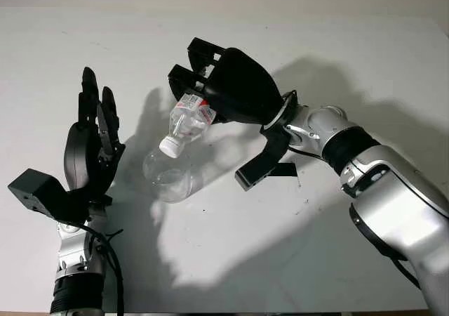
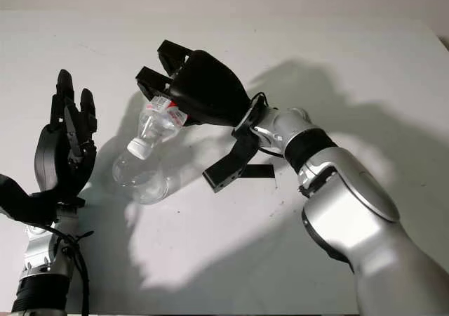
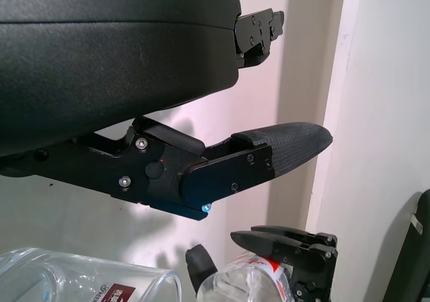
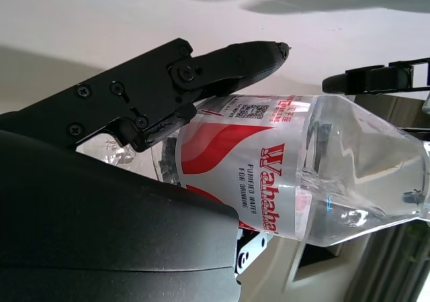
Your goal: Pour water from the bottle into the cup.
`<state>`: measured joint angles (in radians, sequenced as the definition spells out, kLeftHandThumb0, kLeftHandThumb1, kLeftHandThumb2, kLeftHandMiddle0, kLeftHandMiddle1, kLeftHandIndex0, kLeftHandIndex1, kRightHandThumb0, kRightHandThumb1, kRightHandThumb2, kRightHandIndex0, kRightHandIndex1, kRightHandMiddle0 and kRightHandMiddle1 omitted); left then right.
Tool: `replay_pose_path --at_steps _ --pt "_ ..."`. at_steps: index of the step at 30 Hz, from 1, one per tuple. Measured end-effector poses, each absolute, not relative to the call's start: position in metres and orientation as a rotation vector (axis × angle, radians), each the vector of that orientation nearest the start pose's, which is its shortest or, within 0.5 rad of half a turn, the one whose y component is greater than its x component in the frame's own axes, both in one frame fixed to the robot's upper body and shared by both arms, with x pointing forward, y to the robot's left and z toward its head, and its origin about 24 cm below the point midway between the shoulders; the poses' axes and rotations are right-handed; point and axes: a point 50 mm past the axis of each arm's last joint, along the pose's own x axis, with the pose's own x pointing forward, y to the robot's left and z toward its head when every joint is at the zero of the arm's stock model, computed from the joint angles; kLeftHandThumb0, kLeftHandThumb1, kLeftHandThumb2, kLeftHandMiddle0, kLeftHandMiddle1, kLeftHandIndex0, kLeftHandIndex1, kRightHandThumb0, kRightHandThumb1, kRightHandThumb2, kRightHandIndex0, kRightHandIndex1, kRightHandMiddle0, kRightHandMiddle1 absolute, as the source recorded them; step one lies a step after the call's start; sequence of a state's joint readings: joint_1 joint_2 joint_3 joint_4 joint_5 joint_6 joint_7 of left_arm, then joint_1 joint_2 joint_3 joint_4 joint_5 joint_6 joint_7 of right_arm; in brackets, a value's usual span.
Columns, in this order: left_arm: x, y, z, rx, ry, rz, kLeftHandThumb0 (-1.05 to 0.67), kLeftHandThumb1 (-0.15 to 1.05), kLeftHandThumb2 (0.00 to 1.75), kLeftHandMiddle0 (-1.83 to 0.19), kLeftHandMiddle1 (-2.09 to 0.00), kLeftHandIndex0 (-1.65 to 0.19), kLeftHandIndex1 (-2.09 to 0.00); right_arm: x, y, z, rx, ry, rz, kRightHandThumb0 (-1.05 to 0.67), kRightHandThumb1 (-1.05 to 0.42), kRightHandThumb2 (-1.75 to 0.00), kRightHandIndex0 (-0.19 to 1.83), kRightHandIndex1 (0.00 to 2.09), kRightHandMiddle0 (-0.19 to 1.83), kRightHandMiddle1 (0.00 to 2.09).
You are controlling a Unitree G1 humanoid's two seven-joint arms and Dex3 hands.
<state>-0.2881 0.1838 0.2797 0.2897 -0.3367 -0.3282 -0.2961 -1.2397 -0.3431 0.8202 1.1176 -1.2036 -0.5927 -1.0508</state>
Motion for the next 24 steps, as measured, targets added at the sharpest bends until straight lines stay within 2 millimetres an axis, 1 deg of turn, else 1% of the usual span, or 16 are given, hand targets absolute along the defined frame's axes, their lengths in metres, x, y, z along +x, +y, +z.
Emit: replay_pose_path --at_steps 5,10,11,12,13,14,18,19,20,24 --pt "0.2958 0.2292 0.0987 -0.133 -0.408 -0.022 -0.71 1.05 0.71 0.19 0.00 0.19 0.00 0.3712 -0.0603 0.1898 -1.485 -1.515 0.276 -0.51 -1.05 -0.32 1.23 2.09 0.87 2.09" --pt "0.2964 0.2291 0.0988 -0.133 -0.410 -0.023 -0.71 1.05 0.71 0.19 0.00 0.19 0.00 0.3705 -0.0608 0.1905 -1.509 -1.584 0.241 -0.52 -1.05 -0.35 1.26 2.09 0.87 2.09" --pt "0.2966 0.2290 0.0989 -0.133 -0.410 -0.023 -0.71 1.05 0.71 0.19 0.00 0.19 0.00 0.3703 -0.0611 0.1907 -1.515 -1.603 0.231 -0.51 -1.05 -0.30 1.24 2.09 0.77 2.06" --pt "0.2968 0.2289 0.0991 -0.133 -0.411 -0.023 -0.71 1.05 0.71 0.19 0.00 0.19 0.00 0.3696 -0.0614 0.1905 -1.514 -1.626 0.223 -0.51 -1.05 -0.25 1.22 2.09 0.58 1.99" --pt "0.2970 0.2289 0.0991 -0.133 -0.411 -0.023 -0.71 1.05 0.71 0.19 0.00 0.19 0.00 0.3687 -0.0615 0.1901 -1.508 -1.650 0.217 -0.51 -1.05 -0.22 1.22 2.09 0.53 2.01" --pt "0.2972 0.2288 0.0991 -0.134 -0.411 -0.023 -0.71 1.05 0.71 0.19 0.00 0.19 0.00 0.3680 -0.0616 0.1901 -1.503 -1.672 0.207 -0.52 -1.05 -0.22 1.23 2.09 0.51 2.06" --pt "0.2979 0.2287 0.0992 -0.135 -0.411 -0.024 -0.70 1.05 0.71 0.19 0.00 0.19 0.00 0.3674 -0.0613 0.1902 -1.510 -1.705 0.195 -0.53 -1.05 -0.28 1.25 2.09 0.61 2.09" --pt "0.2979 0.2286 0.0992 -0.134 -0.412 -0.025 -0.70 1.05 0.71 0.19 0.00 0.19 0.00 0.3674 -0.0611 0.1903 -1.509 -1.704 0.195 -0.53 -1.05 -0.28 1.24 2.09 0.62 2.09" --pt "0.2980 0.2286 0.0993 -0.134 -0.412 -0.026 -0.70 1.05 0.71 0.19 0.00 0.19 0.00 0.3674 -0.0611 0.1905 -1.505 -1.704 0.193 -0.53 -1.05 -0.26 1.22 2.09 0.55 2.01" --pt "0.2982 0.2286 0.0994 -0.135 -0.412 -0.025 -0.71 1.05 0.71 0.19 0.00 0.19 0.00 0.3661 -0.0601 0.1915 -1.469 -1.715 0.179 -0.51 -1.05 -0.28 1.23 2.09 0.63 2.09"
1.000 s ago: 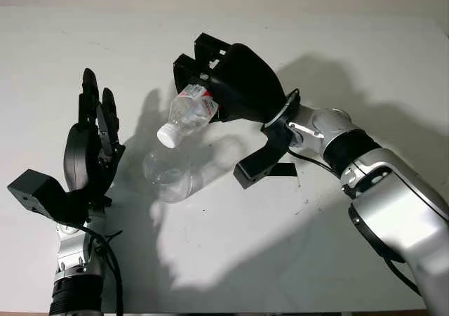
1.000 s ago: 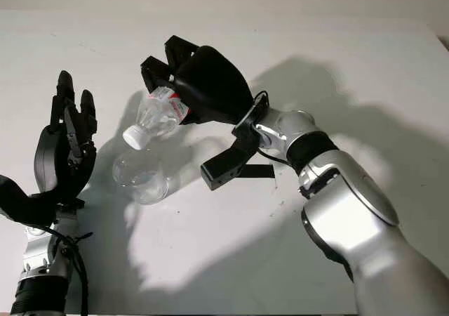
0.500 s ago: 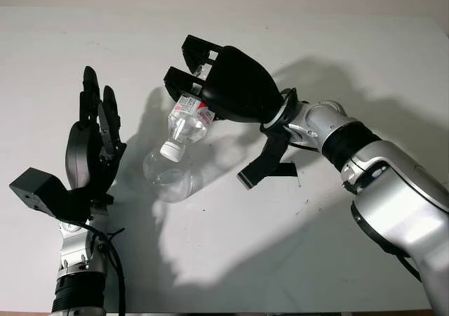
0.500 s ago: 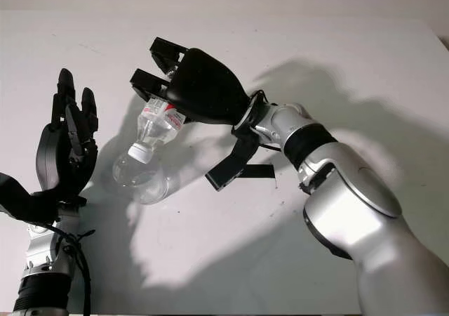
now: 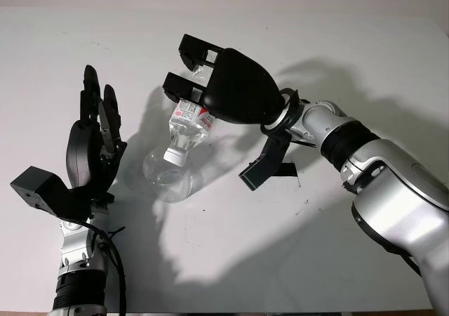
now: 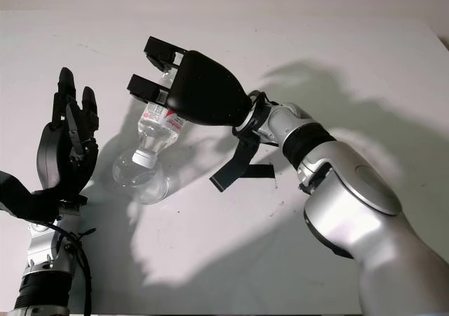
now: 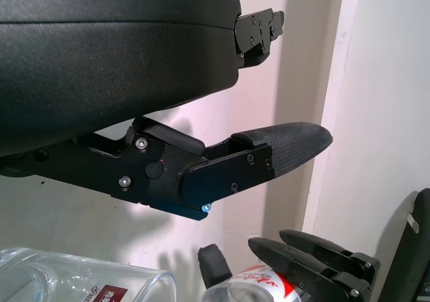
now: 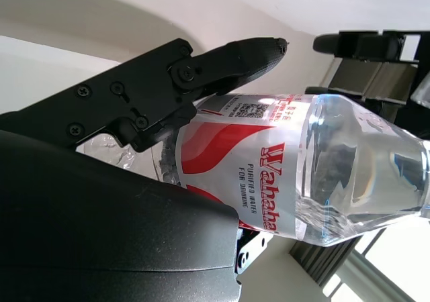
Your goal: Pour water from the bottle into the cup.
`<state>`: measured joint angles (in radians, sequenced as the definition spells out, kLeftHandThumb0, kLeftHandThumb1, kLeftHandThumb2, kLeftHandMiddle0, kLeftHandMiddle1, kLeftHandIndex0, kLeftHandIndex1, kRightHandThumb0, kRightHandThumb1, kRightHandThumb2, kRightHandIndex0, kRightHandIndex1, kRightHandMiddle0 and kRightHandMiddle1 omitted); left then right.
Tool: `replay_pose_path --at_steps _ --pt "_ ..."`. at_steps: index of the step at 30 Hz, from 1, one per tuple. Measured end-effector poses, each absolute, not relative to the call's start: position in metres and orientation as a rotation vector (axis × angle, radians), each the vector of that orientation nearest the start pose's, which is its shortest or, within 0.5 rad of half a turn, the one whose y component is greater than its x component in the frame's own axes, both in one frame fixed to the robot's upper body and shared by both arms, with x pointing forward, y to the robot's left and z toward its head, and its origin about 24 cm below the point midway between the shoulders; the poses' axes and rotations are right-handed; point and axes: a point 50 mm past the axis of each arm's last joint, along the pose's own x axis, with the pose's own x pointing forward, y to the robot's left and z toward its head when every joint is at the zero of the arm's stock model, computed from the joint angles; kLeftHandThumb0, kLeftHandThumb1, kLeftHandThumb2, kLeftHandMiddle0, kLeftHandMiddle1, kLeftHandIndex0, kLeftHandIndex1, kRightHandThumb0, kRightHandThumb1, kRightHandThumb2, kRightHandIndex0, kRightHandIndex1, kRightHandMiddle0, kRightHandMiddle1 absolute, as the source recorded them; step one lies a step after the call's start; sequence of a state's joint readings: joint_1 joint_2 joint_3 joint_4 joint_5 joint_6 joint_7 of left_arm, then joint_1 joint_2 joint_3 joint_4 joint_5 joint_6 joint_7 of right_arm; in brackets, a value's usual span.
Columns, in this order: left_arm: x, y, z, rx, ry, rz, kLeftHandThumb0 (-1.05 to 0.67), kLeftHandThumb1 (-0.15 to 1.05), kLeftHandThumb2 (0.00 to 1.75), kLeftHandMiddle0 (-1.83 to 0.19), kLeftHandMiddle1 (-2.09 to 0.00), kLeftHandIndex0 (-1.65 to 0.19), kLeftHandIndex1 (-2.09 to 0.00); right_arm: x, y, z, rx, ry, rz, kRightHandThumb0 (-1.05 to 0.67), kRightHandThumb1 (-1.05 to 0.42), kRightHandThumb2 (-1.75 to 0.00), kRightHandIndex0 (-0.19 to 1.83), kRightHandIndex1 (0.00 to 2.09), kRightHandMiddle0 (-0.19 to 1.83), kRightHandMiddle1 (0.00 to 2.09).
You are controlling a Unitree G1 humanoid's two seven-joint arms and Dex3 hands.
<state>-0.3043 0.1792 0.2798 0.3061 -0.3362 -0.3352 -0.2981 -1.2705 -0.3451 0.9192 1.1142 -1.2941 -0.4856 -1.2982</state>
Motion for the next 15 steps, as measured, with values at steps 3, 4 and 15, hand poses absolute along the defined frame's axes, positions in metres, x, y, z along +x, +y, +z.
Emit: replay_pose_path --at_steps 3,4,15 --pt "0.298 0.229 0.100 -0.134 -0.416 -0.025 -0.71 1.05 0.71 0.19 0.00 0.19 0.00 0.366 -0.059 0.191 -1.452 -1.699 0.194 -0.51 -1.05 -0.29 1.24 2.09 0.75 2.09" --pt "0.298 0.229 0.100 -0.134 -0.416 -0.024 -0.71 1.05 0.71 0.19 0.00 0.19 0.00 0.366 -0.059 0.191 -1.444 -1.685 0.199 -0.51 -1.05 -0.29 1.24 2.09 0.79 2.09" --pt "0.299 0.229 0.100 -0.135 -0.415 -0.024 -0.71 1.05 0.70 0.19 0.00 0.19 0.00 0.378 -0.069 0.201 -1.072 -1.131 0.227 -0.41 -1.05 -0.34 1.27 2.09 0.95 2.09"
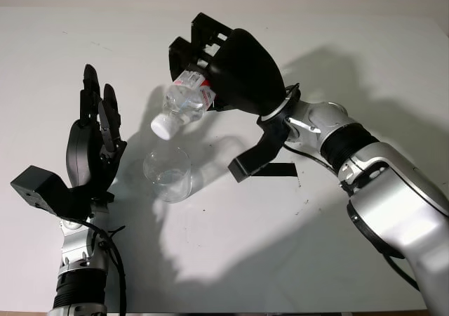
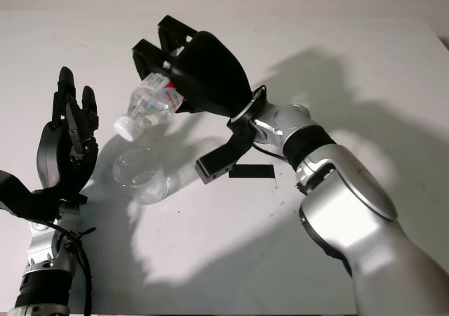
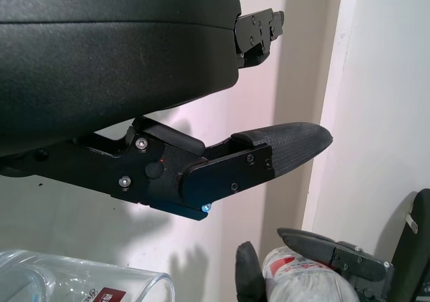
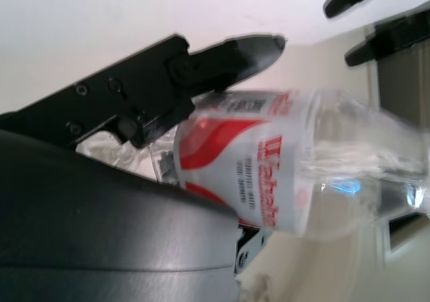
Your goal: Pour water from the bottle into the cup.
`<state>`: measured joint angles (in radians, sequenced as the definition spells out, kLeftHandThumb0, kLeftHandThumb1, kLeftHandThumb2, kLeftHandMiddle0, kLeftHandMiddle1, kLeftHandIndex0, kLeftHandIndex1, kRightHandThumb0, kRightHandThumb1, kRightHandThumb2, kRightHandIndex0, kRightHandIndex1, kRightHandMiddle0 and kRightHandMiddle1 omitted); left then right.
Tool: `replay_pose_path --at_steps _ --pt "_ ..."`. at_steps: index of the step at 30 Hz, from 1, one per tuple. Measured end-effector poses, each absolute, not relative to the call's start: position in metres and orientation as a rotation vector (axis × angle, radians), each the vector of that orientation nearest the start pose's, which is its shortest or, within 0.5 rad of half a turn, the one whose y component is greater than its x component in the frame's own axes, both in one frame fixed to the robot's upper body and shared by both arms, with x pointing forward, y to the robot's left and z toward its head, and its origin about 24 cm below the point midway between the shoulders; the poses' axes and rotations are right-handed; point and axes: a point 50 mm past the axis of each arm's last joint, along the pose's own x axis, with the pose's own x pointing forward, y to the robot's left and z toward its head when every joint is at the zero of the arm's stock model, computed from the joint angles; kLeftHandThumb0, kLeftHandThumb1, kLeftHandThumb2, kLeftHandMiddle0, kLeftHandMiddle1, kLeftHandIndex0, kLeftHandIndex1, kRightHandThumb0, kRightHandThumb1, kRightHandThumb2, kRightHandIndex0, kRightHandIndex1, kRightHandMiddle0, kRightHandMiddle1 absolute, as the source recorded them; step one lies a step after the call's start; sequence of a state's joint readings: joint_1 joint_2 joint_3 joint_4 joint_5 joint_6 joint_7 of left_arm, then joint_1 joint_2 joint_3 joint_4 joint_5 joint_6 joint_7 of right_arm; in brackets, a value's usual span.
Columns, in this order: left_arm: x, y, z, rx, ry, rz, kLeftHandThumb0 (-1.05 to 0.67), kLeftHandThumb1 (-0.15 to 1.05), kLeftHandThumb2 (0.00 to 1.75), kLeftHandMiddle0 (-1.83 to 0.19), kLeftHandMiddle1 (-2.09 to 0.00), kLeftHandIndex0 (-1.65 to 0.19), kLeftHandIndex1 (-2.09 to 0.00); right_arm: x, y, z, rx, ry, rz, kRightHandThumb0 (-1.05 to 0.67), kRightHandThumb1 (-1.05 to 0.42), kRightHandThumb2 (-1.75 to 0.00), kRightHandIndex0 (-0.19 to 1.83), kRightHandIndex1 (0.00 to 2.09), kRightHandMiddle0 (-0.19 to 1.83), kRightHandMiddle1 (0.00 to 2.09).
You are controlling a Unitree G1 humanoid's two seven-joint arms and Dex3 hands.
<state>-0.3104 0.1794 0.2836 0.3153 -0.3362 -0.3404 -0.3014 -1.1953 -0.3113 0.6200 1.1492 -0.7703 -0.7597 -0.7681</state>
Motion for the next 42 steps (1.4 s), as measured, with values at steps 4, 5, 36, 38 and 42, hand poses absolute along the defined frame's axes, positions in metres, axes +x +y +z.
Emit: replay_pose_path --at_steps 4,5,36,38,42 --pt "0.299 0.229 0.100 -0.135 -0.416 -0.024 -0.71 1.05 0.71 0.19 0.00 0.19 0.00 0.385 -0.082 0.195 -0.804 -0.858 0.279 -0.39 -1.05 -0.40 1.29 2.09 0.94 2.09" --pt "0.299 0.229 0.100 -0.135 -0.416 -0.024 -0.71 1.05 0.71 0.19 0.00 0.19 0.00 0.386 -0.086 0.193 -0.719 -0.797 0.295 -0.38 -1.05 -0.41 1.28 2.09 0.95 2.09" --pt "0.293 0.231 0.092 -0.152 -0.373 -0.037 -0.72 1.05 0.69 0.19 0.00 0.19 0.00 0.315 -0.171 0.119 -0.103 -0.117 0.422 -0.43 -1.05 -0.48 1.11 2.09 0.82 2.09" --pt "0.292 0.231 0.092 -0.155 -0.371 -0.041 -0.72 1.05 0.69 0.19 0.00 0.19 0.00 0.311 -0.168 0.115 -0.106 -0.140 0.426 -0.43 -1.05 -0.48 1.11 2.09 0.81 2.09" --pt "0.290 0.231 0.091 -0.162 -0.362 -0.045 -0.71 1.05 0.68 0.19 0.00 0.19 0.00 0.306 -0.162 0.105 -0.090 -0.144 0.426 -0.44 -1.05 -0.48 1.06 2.09 0.74 2.09"
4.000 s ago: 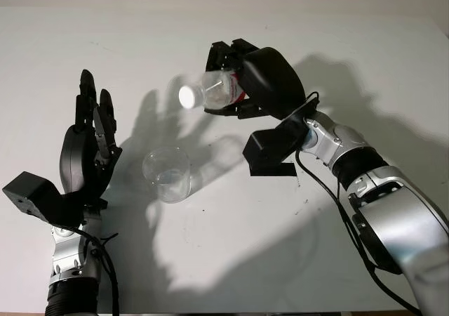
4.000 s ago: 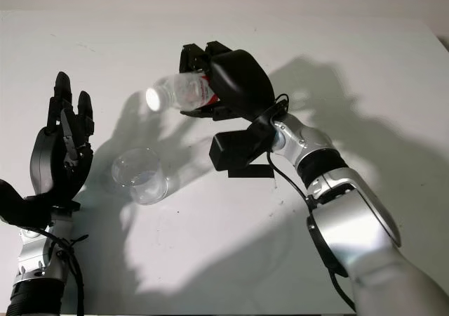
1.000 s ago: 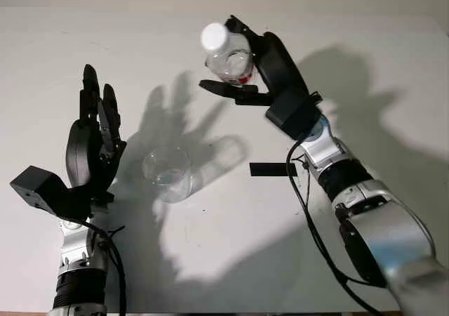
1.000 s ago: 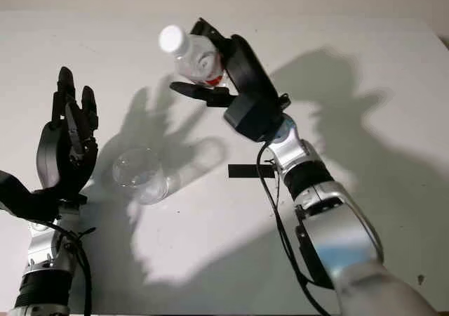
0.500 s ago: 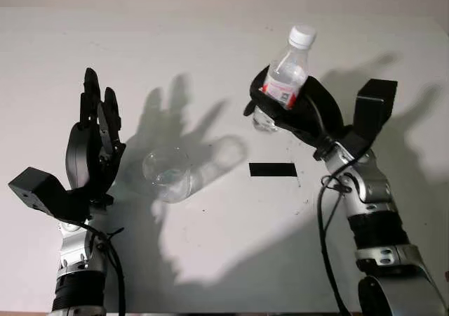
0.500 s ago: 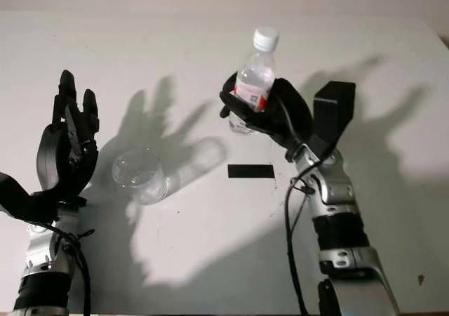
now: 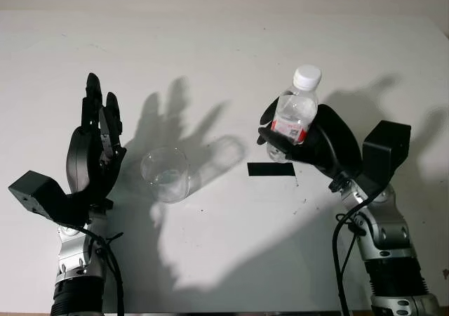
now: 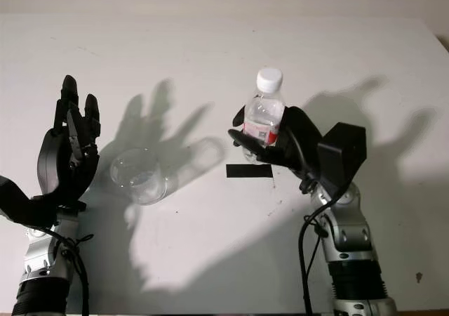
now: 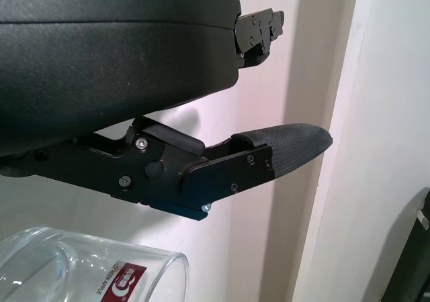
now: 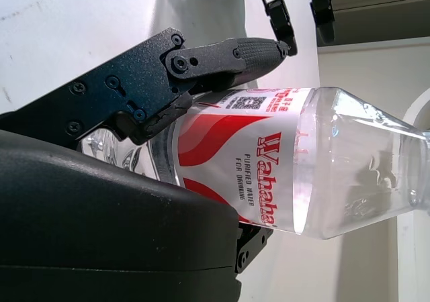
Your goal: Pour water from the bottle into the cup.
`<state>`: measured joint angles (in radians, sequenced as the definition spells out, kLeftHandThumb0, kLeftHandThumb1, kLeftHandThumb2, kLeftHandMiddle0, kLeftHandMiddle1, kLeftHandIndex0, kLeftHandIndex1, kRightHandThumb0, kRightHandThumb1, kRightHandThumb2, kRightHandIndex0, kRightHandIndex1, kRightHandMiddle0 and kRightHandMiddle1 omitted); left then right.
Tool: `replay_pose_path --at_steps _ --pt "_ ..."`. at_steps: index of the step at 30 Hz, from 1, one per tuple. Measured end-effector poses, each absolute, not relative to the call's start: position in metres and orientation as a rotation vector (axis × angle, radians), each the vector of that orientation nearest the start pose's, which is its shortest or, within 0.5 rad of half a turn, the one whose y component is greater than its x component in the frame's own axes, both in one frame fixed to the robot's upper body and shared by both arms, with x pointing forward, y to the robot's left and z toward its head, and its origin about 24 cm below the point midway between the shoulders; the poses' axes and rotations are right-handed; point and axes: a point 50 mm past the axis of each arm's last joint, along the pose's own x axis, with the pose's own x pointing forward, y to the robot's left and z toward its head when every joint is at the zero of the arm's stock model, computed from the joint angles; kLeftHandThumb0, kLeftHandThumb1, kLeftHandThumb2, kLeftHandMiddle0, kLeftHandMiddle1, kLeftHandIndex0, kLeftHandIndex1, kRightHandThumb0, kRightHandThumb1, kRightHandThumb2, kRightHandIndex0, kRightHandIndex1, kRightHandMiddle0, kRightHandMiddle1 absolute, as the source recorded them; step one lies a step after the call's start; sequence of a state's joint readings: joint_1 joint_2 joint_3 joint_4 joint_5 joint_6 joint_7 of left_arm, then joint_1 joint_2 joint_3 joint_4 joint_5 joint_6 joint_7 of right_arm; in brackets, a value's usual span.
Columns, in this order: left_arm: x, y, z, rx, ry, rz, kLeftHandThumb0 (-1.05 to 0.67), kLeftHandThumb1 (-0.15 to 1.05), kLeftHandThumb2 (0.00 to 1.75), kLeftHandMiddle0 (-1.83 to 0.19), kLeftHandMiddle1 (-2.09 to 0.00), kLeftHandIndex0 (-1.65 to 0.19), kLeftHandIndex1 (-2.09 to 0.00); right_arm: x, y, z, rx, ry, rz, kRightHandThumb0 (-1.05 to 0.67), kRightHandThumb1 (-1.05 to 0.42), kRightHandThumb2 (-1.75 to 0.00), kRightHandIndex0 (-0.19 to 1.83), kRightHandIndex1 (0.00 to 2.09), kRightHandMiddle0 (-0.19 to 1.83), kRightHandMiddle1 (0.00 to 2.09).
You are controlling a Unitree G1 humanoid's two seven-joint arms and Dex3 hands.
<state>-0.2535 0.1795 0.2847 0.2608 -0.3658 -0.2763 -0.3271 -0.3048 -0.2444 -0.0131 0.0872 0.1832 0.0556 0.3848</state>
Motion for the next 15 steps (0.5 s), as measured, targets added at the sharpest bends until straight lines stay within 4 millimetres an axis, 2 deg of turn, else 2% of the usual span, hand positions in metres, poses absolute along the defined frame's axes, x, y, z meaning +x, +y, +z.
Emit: replay_pose_path --at_steps 8,15 --pt "0.289 0.232 0.091 -0.168 -0.360 -0.043 -0.71 1.05 0.69 0.19 0.00 0.19 0.00 0.306 -0.152 0.084 -0.102 -0.096 0.400 -0.48 -1.05 -0.50 1.04 2.09 0.66 2.09" --pt "0.288 0.232 0.091 -0.163 -0.358 -0.040 -0.71 1.05 0.70 0.19 0.00 0.19 0.00 0.310 -0.147 0.081 -0.065 -0.099 0.380 -0.49 -1.05 -0.50 1.04 2.09 0.68 2.09"
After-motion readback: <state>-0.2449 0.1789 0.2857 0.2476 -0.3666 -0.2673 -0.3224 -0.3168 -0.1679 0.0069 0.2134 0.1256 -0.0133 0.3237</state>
